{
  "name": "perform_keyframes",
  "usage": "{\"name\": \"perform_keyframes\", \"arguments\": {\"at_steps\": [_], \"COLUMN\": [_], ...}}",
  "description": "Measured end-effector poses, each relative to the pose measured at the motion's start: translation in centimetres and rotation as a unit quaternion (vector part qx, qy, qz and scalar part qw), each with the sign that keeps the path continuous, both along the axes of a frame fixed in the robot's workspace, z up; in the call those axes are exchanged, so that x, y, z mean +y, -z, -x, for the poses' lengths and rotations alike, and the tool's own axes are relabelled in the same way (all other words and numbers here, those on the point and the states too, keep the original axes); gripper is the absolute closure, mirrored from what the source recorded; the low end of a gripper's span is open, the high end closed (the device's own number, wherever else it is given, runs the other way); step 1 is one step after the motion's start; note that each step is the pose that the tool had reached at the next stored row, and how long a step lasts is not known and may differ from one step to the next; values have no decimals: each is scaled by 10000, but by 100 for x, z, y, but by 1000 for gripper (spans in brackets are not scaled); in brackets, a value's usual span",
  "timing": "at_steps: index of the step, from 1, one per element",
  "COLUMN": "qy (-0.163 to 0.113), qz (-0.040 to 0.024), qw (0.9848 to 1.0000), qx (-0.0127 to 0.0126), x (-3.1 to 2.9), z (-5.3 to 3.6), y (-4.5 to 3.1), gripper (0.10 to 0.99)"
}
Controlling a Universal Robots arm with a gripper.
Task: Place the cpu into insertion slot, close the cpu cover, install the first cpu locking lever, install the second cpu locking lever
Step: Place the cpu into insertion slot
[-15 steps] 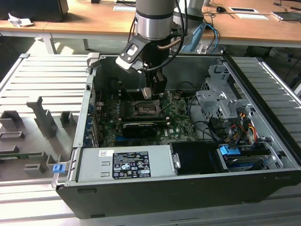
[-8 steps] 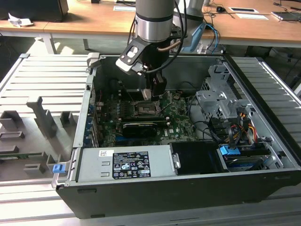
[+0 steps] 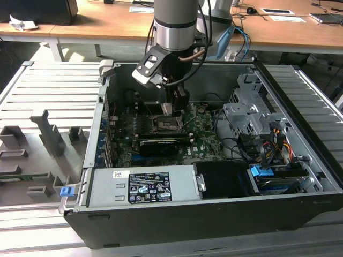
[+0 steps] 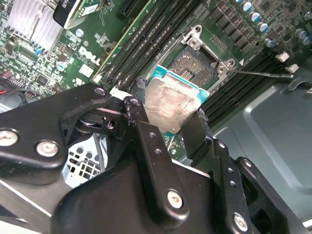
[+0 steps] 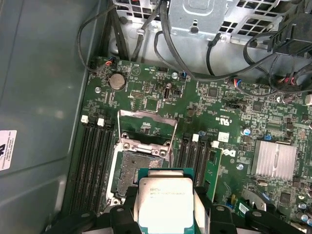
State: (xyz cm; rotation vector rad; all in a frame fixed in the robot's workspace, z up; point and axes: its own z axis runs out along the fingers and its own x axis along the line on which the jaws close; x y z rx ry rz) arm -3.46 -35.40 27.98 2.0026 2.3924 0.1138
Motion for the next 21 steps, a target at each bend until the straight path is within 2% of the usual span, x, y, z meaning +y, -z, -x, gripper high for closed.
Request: {"name": "perform_keyframes", "arguments": {"at_steps": [2,9,21], "qy": [56,358,400], "qz": [1,1,1], "qw": [10000,9994,9992], "qx": [-18,-18,-18], "x": [0,0,0], "z": [0,1,1], "y": [17,41,55], "gripper": [549,549,549]}}
